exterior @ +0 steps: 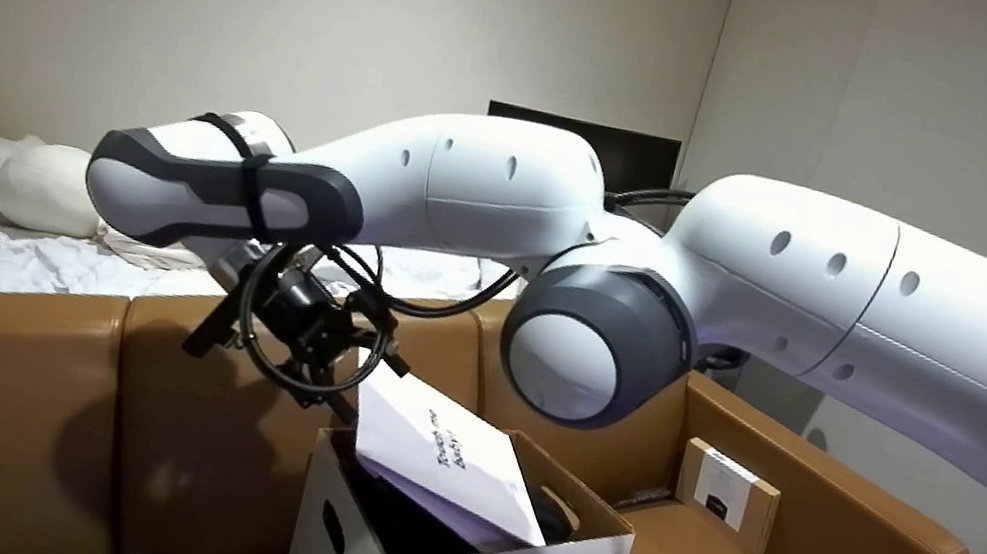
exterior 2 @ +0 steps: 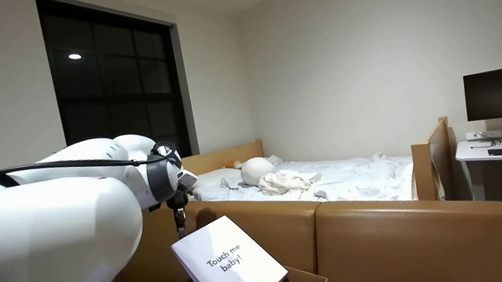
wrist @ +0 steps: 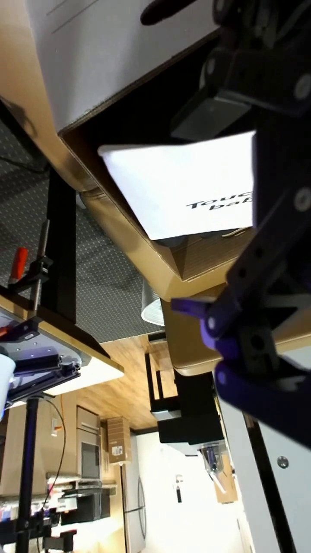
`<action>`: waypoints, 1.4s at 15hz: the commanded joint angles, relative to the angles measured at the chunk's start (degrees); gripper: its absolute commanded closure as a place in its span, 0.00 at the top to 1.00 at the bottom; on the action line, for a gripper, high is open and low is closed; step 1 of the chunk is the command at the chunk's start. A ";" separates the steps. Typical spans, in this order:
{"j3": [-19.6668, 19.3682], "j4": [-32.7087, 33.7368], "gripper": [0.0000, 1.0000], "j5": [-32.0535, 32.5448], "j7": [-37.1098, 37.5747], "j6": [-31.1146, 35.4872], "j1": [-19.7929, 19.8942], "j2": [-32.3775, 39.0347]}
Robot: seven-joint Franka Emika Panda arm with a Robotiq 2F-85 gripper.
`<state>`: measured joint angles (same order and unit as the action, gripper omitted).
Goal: Put the white paper bag in the box
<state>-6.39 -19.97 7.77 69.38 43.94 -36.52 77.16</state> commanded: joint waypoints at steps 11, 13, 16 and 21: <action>2.66 0.02 1.00 -2.11 9.04 11.47 1.07 -3.40; 2.30 0.02 1.00 -1.41 8.81 12.73 0.83 -3.52; 0.94 0.10 1.00 -0.40 8.09 15.15 3.86 -6.00; 1.76 0.17 1.00 -0.84 5.03 28.17 9.13 -9.96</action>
<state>-5.81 -19.79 7.61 76.20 66.75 -30.15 69.73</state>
